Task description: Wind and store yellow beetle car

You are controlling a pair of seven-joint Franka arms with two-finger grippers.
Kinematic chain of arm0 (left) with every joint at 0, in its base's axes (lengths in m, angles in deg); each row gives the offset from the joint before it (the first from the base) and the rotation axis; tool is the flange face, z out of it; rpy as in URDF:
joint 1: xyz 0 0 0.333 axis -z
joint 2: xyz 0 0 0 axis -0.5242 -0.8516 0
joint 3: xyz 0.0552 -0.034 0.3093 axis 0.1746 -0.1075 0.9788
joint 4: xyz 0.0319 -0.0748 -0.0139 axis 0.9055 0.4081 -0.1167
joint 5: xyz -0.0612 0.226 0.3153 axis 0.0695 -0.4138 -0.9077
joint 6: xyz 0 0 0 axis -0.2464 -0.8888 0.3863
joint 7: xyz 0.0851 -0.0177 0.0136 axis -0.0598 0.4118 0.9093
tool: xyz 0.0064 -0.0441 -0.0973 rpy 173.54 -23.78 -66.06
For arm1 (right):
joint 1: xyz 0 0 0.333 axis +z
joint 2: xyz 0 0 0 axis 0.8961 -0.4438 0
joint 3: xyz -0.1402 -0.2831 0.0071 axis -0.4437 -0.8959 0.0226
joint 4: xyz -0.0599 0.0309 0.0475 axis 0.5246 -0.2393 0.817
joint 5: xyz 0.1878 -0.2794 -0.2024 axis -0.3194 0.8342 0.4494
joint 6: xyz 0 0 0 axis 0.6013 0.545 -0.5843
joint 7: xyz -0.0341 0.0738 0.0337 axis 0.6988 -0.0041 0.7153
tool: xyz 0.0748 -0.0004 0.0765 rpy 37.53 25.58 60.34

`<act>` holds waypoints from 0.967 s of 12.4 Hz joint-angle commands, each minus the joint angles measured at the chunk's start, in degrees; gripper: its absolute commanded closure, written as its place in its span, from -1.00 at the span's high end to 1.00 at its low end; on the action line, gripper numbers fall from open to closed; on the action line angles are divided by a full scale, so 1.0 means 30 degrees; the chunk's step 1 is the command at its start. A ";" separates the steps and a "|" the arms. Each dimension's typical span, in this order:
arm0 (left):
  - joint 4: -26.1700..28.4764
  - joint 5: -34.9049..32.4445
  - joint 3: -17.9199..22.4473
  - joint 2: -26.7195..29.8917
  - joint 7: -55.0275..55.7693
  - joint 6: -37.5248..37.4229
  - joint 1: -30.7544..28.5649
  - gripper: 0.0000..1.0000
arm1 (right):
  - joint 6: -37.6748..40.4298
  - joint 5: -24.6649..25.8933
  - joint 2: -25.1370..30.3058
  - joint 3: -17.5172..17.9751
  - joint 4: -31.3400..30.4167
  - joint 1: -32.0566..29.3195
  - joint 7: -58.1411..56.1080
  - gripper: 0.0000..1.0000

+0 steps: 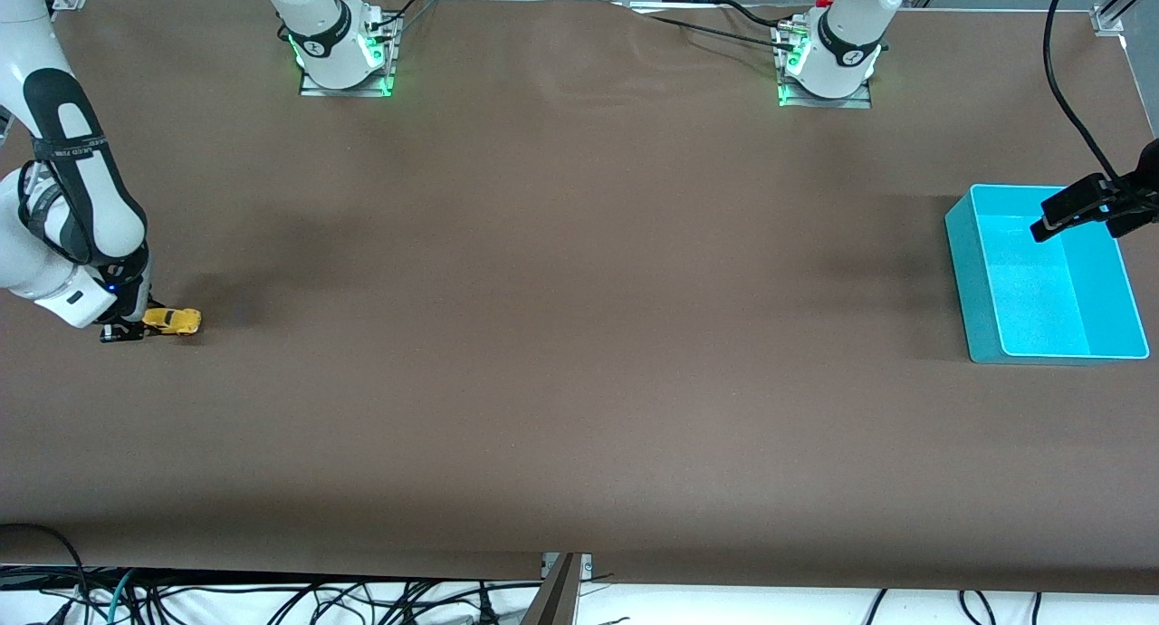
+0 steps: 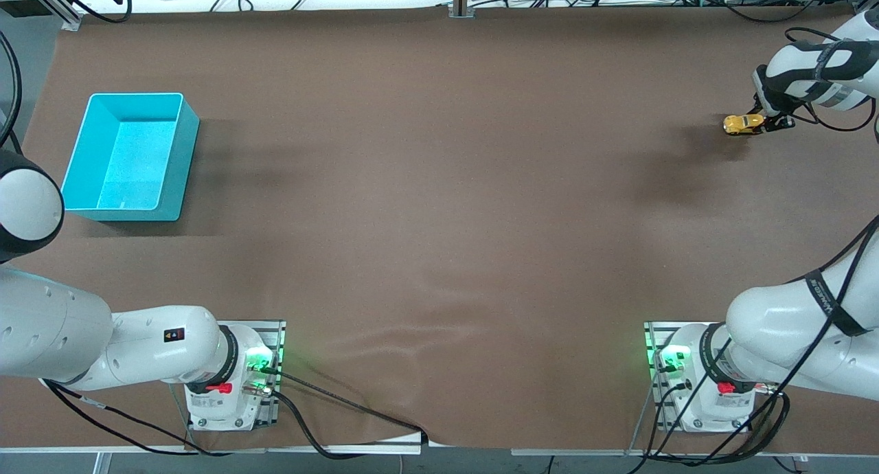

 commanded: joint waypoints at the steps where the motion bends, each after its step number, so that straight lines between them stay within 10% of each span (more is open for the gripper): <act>1: -0.0039 0.0106 -0.0036 0.0070 -0.0325 0.0127 -0.0083 1.00 | -0.0274 0.0078 -0.1904 0.0056 0.0171 -0.0834 -0.0593 -0.36; 2: -0.0039 0.0106 -0.0036 0.0070 -0.0325 0.0127 -0.0083 1.00 | -0.0274 0.0078 -0.1934 0.0085 0.0172 -0.0834 -0.0593 -0.32; 3: -0.0039 0.0106 -0.0036 0.0070 -0.0325 0.0127 -0.0083 1.00 | -0.0274 -0.0009 -0.1905 0.0173 0.0201 -0.0834 -0.0535 0.99; 12: -0.0039 0.0106 -0.0036 0.0070 -0.0325 0.0127 -0.0083 1.00 | 0.3094 -0.0069 -0.1759 0.1082 0.2896 -0.0513 -0.0066 1.00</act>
